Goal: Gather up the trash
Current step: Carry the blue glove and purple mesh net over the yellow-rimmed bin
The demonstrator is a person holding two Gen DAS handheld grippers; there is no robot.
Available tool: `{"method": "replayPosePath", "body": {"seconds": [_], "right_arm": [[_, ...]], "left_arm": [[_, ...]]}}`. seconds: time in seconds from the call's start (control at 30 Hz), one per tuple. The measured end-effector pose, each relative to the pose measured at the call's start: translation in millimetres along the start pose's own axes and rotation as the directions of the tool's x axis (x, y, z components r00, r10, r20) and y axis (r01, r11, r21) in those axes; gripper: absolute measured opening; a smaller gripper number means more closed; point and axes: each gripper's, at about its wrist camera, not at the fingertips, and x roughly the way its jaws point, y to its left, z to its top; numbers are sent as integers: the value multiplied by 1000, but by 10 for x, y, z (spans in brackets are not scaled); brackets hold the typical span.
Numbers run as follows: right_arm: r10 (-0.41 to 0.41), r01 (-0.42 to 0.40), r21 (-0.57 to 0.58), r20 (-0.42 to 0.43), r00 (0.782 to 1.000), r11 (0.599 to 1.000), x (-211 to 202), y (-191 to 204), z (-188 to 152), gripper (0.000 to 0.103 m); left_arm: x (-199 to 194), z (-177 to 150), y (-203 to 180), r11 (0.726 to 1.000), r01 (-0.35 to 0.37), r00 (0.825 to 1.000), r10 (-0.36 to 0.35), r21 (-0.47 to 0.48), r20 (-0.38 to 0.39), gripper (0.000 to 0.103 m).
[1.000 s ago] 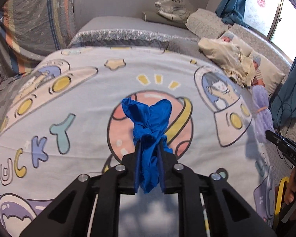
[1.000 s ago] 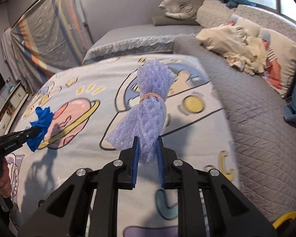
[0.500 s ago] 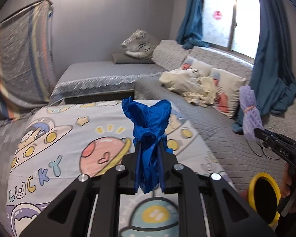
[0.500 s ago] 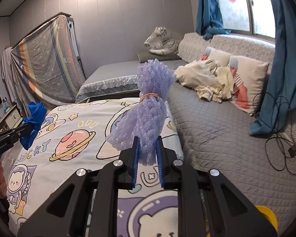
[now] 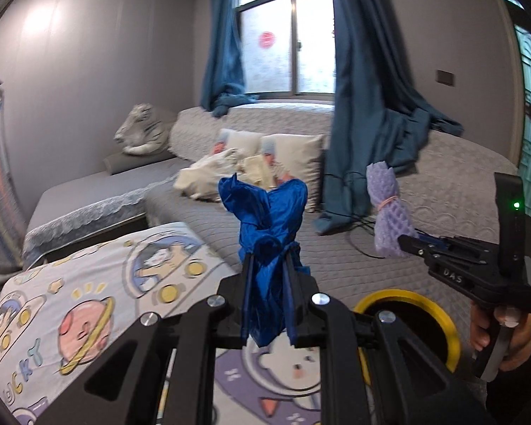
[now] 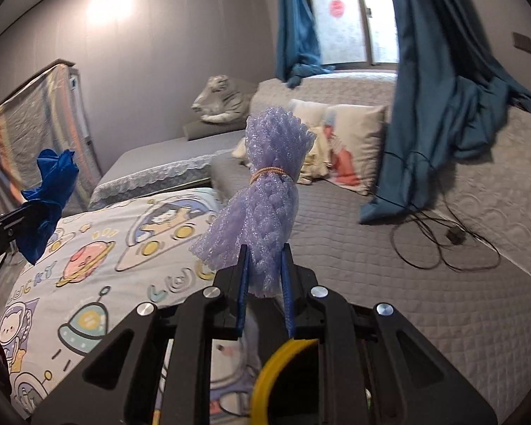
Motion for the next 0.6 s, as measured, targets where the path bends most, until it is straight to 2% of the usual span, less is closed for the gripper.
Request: {"method": "replayPosePath", "body": {"seconds": [0.23,0.37,0.6], "right_arm": [[-127,130,56,-54,990,990,-155,-595,-381,16],[-151,162,98,-110,982,982,-116,-867,-630,16],[-152,179,137,-187,970,974,-31,-1075,-946,16]], "left_arm": [[233,-20,-719,986,128,992,-127,103,-20,14],[373,-91,-1029,973,186,982,-180,134,-54,14],[617,-233,-1412,954,251,965,-234,162,-114,14]]}}
